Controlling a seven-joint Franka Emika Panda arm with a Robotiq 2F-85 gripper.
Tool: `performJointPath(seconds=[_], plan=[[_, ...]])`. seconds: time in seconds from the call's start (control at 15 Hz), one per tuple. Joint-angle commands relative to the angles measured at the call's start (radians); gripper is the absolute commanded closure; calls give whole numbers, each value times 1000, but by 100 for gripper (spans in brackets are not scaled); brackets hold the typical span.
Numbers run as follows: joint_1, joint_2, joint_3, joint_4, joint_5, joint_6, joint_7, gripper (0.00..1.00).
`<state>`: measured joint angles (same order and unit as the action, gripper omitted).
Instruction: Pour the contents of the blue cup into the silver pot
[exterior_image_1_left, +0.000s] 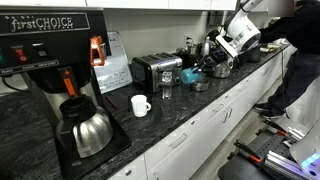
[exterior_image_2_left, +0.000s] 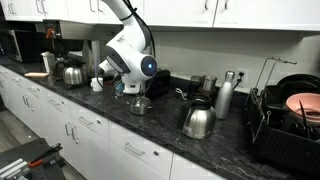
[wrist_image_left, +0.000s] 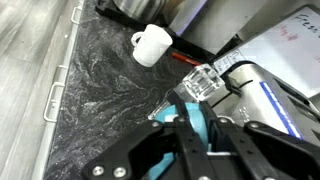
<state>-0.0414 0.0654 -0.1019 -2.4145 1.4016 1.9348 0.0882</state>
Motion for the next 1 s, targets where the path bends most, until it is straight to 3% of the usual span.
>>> performJointPath(seconds=[0.0,0.33,0.93], plan=[[29,-67,43,-24,-115,96,-33,95],[93,-122,130,-72,-243,271,-70,95],[211,-110,271,-151,-462,648,-119,95]])
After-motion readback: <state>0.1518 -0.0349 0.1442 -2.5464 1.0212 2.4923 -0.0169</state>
